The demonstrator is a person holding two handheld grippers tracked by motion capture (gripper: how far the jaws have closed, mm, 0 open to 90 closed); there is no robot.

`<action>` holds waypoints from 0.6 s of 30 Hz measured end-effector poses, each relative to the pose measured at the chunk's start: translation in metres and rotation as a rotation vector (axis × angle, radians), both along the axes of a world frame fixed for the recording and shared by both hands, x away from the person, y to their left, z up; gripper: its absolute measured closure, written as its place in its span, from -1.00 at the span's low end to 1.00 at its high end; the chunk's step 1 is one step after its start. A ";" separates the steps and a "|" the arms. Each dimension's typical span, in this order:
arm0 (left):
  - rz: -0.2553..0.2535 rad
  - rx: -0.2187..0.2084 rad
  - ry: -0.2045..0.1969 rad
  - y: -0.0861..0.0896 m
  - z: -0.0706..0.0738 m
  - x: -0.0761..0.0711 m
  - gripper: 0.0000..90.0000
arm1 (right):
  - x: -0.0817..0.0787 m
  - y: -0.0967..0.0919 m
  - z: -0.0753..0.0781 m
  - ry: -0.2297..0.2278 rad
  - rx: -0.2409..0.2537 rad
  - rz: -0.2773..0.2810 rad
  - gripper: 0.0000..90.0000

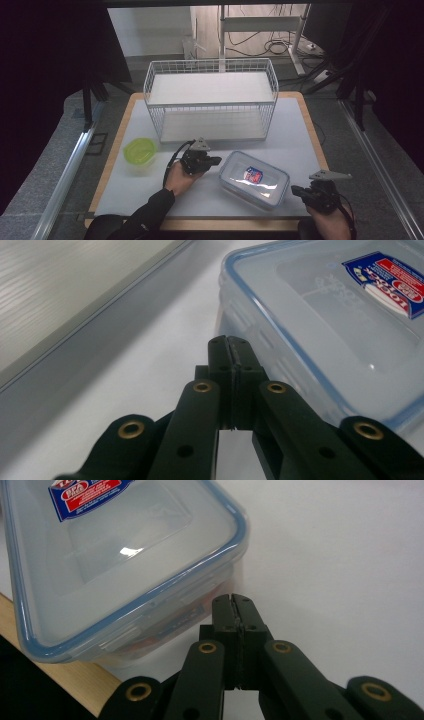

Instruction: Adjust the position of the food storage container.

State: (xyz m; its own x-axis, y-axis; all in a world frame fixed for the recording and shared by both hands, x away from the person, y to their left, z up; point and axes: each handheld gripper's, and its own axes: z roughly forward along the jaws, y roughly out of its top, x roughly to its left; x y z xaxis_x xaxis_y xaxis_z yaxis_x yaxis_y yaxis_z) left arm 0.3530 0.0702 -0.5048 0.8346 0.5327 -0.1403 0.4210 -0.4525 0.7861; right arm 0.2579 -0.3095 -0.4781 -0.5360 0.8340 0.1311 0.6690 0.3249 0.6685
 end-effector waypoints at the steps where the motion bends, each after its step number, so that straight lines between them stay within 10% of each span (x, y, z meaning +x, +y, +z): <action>1: -0.009 0.003 0.002 -0.001 0.000 0.000 0.99 | 0.000 0.001 0.000 0.007 0.006 0.007 1.00; 18: 0.051 0.003 0.049 0.015 -0.004 -0.009 0.99 | 0.029 0.022 -0.007 0.052 -0.014 0.050 1.00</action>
State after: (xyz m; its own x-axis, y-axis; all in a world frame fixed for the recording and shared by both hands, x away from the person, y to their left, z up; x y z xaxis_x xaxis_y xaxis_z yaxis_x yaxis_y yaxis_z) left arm 0.3436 0.0855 -0.5084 0.7985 0.5748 -0.1789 0.4816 -0.4317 0.7627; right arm 0.2865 -0.2879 -0.4849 -0.5696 0.8083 0.1490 0.6858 0.3674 0.6282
